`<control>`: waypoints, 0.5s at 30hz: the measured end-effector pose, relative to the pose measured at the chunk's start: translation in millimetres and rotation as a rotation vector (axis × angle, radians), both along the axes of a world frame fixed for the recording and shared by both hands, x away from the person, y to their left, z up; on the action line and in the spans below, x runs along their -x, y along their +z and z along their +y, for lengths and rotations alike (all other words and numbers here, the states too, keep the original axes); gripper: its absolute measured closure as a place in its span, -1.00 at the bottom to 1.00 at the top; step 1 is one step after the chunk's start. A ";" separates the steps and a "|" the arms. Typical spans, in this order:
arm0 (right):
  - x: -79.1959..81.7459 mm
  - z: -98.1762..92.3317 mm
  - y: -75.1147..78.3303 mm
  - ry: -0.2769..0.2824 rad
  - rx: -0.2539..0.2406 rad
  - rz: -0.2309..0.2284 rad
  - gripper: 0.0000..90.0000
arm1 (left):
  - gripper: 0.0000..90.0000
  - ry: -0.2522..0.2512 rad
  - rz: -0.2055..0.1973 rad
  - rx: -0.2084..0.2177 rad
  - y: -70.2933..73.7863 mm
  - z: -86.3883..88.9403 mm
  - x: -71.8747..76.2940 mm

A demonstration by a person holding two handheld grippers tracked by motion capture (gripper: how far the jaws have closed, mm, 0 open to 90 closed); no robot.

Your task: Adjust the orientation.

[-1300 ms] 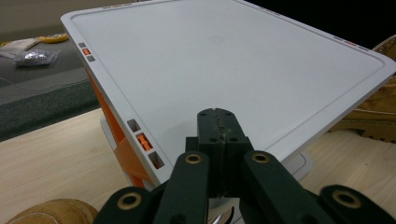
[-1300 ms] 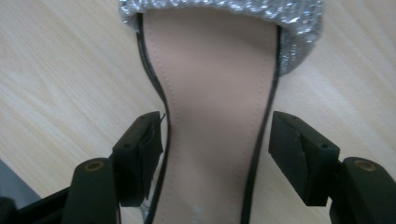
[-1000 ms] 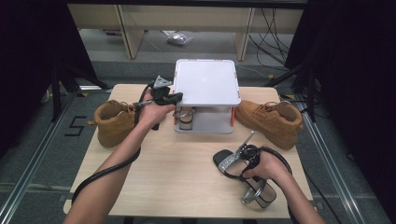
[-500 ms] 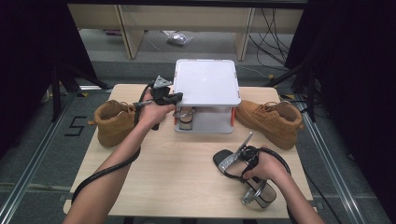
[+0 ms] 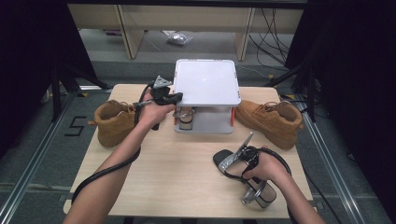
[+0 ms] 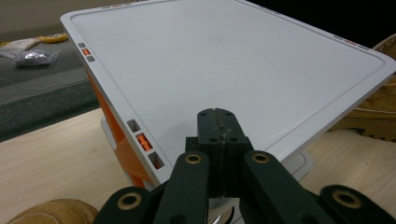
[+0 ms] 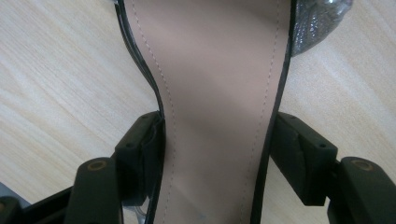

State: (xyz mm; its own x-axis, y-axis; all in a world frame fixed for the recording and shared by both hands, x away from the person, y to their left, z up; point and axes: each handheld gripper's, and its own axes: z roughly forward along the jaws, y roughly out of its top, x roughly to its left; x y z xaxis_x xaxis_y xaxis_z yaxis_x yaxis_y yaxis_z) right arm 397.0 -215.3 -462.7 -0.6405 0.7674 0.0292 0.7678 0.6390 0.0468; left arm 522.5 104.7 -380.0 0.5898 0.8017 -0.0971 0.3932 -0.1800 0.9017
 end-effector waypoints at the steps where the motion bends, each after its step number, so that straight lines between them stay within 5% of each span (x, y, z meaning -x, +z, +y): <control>1: 0.1 0.2 0.0 -0.004 0.001 -0.001 -0.18 | 0.99 0.000 -0.001 0.000 0.0 0.0 0.1; 9: 0.6 -1.4 0.9 0.001 0.007 -0.002 -0.15 | 0.99 0.000 0.001 0.004 -0.1 -0.1 -0.1; 11: 2.5 2.7 2.1 -0.042 0.022 0.012 -0.15 | 0.99 0.000 0.002 0.004 0.0 -0.1 -0.2; 12: 0.5 -0.7 0.1 0.009 0.010 0.000 -0.15 | 0.99 0.000 0.001 0.004 0.0 -0.1 -0.2; 15: -0.7 -1.7 -1.9 -0.009 0.013 0.014 -0.16 | 0.99 0.000 0.000 0.003 0.0 -0.2 -0.1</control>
